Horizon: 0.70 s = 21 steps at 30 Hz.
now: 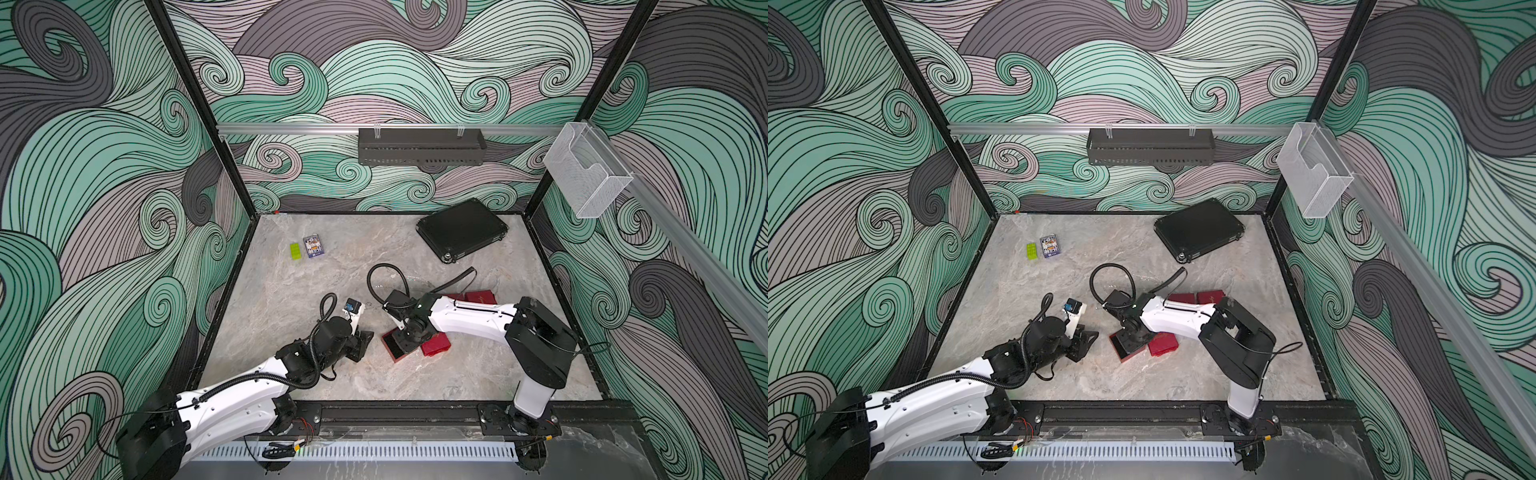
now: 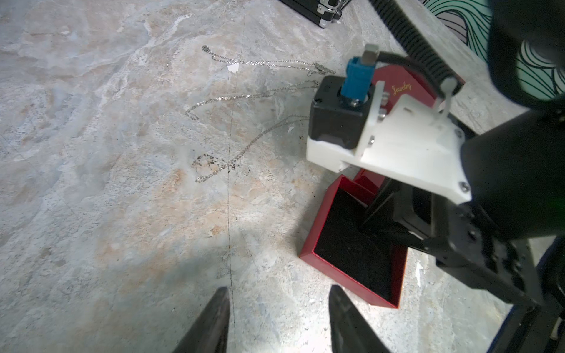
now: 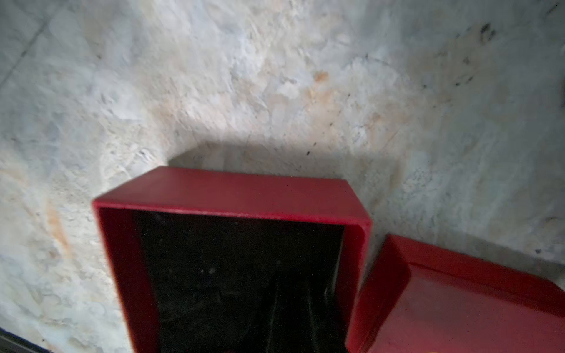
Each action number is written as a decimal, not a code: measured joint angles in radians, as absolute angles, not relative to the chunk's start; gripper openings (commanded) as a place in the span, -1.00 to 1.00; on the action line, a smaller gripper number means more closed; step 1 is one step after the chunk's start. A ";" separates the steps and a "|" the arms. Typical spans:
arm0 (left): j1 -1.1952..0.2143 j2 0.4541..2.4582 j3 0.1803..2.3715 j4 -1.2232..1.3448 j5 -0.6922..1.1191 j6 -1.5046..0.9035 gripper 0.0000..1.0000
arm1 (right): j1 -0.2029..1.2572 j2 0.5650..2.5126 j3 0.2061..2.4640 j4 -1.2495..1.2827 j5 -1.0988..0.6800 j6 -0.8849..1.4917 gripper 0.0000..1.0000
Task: Take the necklace out of the lift-off lid jewelry box
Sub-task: Place the inner lining in the jewelry box, then pick up the lid from the center of the board.
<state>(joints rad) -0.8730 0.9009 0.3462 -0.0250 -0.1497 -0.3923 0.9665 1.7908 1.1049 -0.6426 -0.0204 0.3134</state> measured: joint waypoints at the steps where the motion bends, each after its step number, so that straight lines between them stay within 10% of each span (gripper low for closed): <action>1: -0.873 0.901 0.345 -0.026 -0.150 -0.392 0.06 | 0.966 1.787 1.105 -0.642 -0.025 0.313 -0.55; 6: -0.873 0.899 0.338 -0.031 -0.150 -0.392 0.13 | 0.960 1.692 1.092 -0.640 -0.045 0.310 -0.37; 13: -0.873 0.892 0.337 -0.031 -0.157 -0.387 0.22 | 0.869 1.467 1.063 -0.655 -0.031 0.309 0.63; 21: -0.873 0.902 0.337 -0.031 -0.157 -0.377 0.32 | 0.731 1.423 0.927 -0.697 0.017 0.294 0.98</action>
